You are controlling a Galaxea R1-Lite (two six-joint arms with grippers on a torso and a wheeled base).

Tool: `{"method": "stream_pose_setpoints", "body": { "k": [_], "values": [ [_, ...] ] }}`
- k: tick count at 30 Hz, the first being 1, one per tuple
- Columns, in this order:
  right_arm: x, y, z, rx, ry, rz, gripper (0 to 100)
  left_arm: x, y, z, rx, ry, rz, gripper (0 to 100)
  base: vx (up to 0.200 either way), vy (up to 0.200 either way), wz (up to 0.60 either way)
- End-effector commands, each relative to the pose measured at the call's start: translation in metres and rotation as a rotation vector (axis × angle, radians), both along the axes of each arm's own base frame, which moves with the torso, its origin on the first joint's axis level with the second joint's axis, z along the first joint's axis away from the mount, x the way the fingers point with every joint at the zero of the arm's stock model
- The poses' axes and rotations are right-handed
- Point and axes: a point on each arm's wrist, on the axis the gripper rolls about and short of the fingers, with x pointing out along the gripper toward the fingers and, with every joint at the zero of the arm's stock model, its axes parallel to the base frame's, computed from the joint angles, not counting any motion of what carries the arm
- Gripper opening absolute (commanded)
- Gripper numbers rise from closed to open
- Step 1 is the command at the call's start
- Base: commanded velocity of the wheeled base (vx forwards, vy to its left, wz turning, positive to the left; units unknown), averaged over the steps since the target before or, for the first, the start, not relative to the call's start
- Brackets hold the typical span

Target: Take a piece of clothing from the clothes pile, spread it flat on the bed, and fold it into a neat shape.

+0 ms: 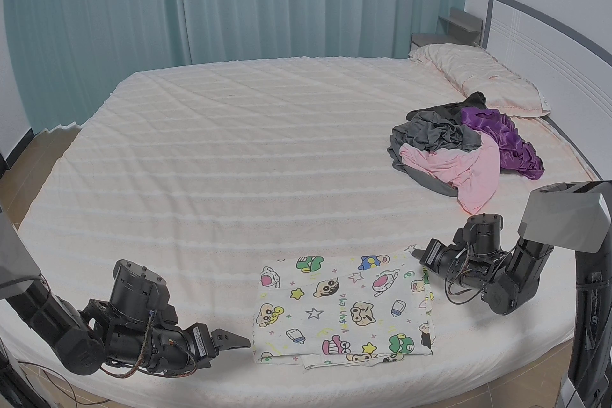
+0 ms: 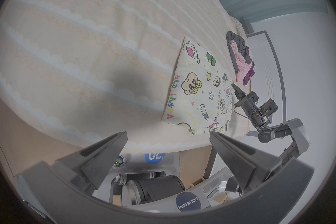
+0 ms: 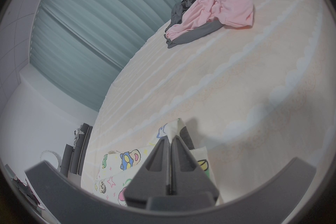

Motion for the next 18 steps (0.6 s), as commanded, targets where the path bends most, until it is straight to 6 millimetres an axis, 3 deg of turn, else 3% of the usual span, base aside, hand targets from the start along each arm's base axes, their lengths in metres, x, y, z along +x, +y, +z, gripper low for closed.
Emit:
{"method": "stream_pose_setpoints", "body": {
  "k": [1,5,6,15,18],
  "values": [
    [-0.001,-0.001,0.001,0.002,0.0,-0.003,0,0.0,0.0,0.0,-0.001,-0.001,0.001,100,0.0,0.0,0.0],
    [0.0,-0.001,0.0,0.001,0.003,-0.005,0,0.0,0.0,0.0,-0.001,-0.001,0.001,100,0.0,0.0,0.0],
    [0.0,-0.002,0.001,0.003,0.002,-0.007,100,0.0,0.0,0.0,-0.001,-0.001,0.001,100,0.0,0.0,0.0],
    [-0.006,-0.01,0.014,0.007,-0.013,-0.025,100,0.004,0.0,0.002,-0.006,-0.019,0.008,100,0.0,0.0,0.0],
    [-0.027,-0.016,0.024,-0.004,0.007,-0.019,100,0.018,-0.006,0.004,-0.02,-0.084,0.015,100,0.0,0.0,0.0]
  ]
}}
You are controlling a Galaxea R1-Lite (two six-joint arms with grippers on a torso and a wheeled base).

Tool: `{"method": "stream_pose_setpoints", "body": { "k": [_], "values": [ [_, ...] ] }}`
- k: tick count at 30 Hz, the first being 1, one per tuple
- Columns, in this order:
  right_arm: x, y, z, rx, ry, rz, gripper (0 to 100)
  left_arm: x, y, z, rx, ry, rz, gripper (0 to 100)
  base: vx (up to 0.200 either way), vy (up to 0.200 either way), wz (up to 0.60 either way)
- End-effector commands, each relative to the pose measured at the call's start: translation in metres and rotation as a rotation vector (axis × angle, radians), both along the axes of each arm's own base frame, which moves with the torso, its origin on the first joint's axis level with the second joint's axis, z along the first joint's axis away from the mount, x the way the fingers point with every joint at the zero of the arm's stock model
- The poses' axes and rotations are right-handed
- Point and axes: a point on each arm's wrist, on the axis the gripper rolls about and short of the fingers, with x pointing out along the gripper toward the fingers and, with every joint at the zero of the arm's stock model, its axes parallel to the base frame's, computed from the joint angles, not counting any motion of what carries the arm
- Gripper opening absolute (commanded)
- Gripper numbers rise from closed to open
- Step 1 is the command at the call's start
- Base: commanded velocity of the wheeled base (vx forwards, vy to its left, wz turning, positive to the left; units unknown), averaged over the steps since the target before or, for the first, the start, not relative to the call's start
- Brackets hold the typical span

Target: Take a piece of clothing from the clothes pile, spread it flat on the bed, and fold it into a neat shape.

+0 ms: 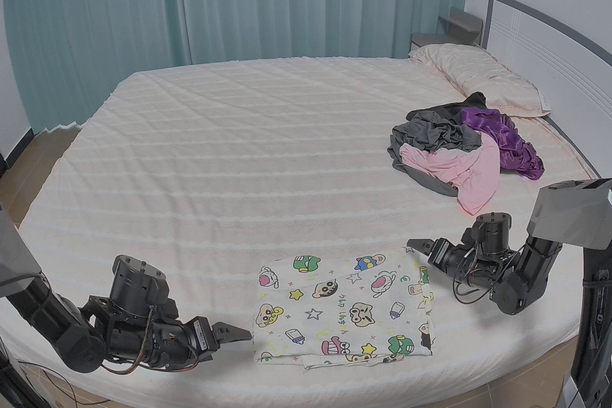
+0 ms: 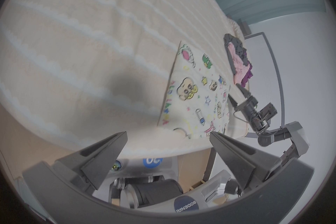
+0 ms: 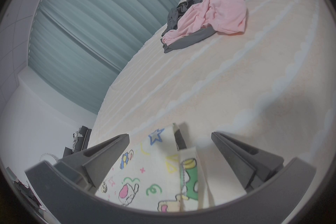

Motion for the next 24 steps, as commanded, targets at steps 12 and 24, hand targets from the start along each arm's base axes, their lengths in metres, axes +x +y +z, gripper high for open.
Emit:
{"method": "stream_pose_setpoints", "body": {
  "k": [12,24],
  "values": [
    [-0.076,0.011,-0.008,-0.105,0.168,0.179,100,0.088,-0.042,-0.023,0.034,-0.149,0.058,100,0.0,0.0,0.0],
    [-0.075,0.021,-0.017,-0.074,0.147,0.239,100,0.095,-0.057,-0.04,0.074,-0.171,-0.025,100,0.0,0.0,0.0]
  ]
}}
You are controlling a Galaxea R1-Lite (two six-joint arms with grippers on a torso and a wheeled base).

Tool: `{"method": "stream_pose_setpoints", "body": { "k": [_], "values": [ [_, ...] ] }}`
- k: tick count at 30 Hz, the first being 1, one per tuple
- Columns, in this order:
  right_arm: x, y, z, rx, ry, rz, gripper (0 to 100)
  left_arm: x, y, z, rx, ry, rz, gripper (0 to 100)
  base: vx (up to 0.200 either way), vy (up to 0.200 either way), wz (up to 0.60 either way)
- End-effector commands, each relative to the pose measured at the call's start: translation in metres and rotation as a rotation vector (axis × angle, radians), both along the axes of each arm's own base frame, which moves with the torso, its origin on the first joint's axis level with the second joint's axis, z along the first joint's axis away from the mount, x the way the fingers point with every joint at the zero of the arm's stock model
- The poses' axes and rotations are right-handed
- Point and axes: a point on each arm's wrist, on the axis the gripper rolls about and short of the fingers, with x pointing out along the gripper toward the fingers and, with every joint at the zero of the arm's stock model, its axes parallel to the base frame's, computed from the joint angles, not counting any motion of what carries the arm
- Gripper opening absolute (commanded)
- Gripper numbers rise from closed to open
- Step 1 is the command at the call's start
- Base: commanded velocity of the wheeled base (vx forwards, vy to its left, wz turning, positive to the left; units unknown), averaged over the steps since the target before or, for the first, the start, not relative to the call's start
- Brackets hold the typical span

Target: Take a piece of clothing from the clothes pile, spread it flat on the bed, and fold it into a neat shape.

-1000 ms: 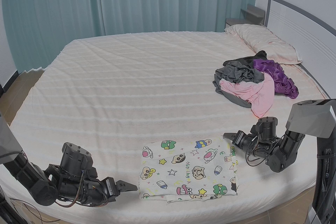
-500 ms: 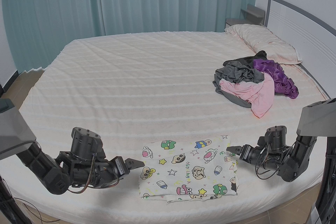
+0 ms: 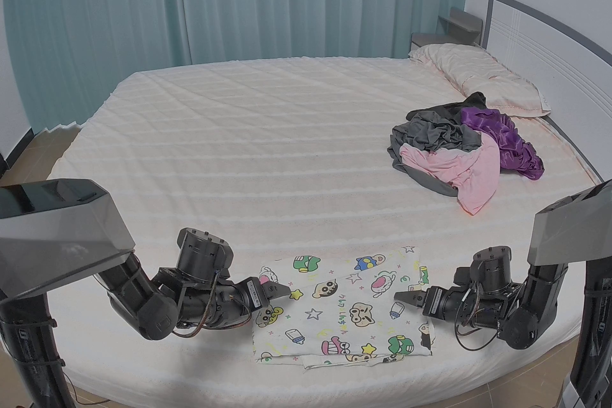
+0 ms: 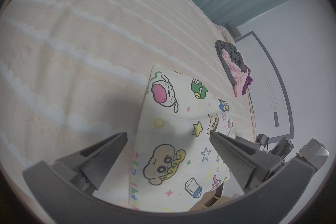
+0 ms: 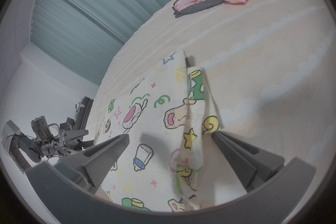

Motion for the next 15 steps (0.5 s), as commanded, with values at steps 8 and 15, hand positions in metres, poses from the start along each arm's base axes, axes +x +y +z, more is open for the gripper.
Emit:
{"method": "stream_pose_setpoints", "body": {
  "k": [8,15],
  "values": [
    [0.001,0.019,-0.009,0.002,0.008,0.064,100,0.003,-0.015,-0.009,0.002,0.002,-0.039,100,0.0,0.0,0.0],
    [0.001,0.026,-0.01,0.013,0.006,0.079,100,-0.001,-0.022,-0.01,-0.004,0.01,-0.055,100,0.0,0.0,0.0]
  ]
}}
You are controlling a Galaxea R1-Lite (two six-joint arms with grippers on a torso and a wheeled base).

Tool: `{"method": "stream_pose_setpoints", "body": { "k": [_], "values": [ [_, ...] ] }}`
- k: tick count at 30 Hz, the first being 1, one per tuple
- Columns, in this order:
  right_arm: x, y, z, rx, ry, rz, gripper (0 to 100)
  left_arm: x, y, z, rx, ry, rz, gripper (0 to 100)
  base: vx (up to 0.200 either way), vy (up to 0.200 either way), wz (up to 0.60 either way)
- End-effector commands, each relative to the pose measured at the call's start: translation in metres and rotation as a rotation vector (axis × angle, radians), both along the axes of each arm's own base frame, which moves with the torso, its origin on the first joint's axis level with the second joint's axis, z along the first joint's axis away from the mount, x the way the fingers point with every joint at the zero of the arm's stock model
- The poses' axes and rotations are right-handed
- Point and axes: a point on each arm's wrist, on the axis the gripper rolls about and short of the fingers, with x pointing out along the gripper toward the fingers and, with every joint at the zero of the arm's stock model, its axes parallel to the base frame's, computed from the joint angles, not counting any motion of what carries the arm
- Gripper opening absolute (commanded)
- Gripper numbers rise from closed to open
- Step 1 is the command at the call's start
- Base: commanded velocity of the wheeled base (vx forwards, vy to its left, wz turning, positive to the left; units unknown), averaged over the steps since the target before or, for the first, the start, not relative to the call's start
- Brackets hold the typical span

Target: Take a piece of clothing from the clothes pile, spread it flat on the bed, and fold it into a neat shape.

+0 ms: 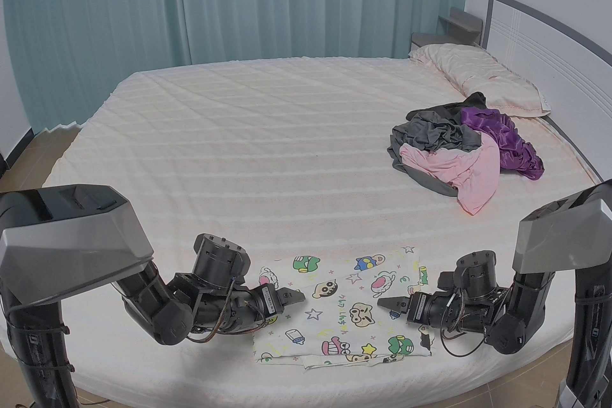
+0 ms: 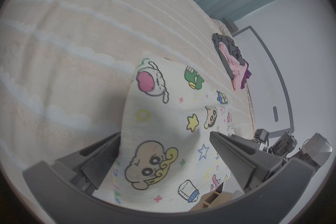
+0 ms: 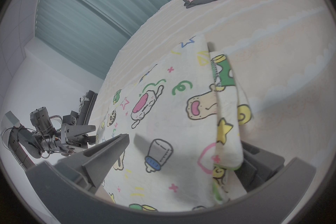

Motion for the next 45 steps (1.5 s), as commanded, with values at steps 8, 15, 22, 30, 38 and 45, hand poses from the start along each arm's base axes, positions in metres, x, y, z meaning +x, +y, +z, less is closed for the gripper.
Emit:
{"method": "stream_pose_setpoints", "body": {
  "k": [8,15,22,30,38,45],
  "values": [
    [0.004,0.008,-0.002,0.033,0.009,0.01,0,-0.001,-0.003,0.001,-0.011,-0.001,-0.006,0,0.0,0.0,0.0],
    [0.003,0.008,0.006,0.036,-0.013,-0.002,0,-0.003,-0.002,0.003,-0.021,0.007,0.004,0,0.0,0.0,0.0],
    [-0.003,0.002,0.01,0.064,0.006,-0.031,0,-0.01,0.0,0.015,-0.049,0.004,0.033,0,0.0,0.0,0.0],
    [-0.004,0.0,0.015,0.097,-0.022,-0.043,0,-0.012,0.001,0.024,-0.069,-0.007,0.036,0,0.0,-0.175,0.0],
    [-0.006,-0.008,0.028,0.108,-0.053,-0.066,0,-0.014,0.003,0.026,-0.071,-0.01,0.036,0,0.0,-0.2,0.0],
    [-0.007,-0.015,0.035,0.116,-0.066,-0.084,0,-0.016,0.002,0.034,-0.084,-0.028,0.028,0,0.0,-0.2,0.0]
  ]
}}
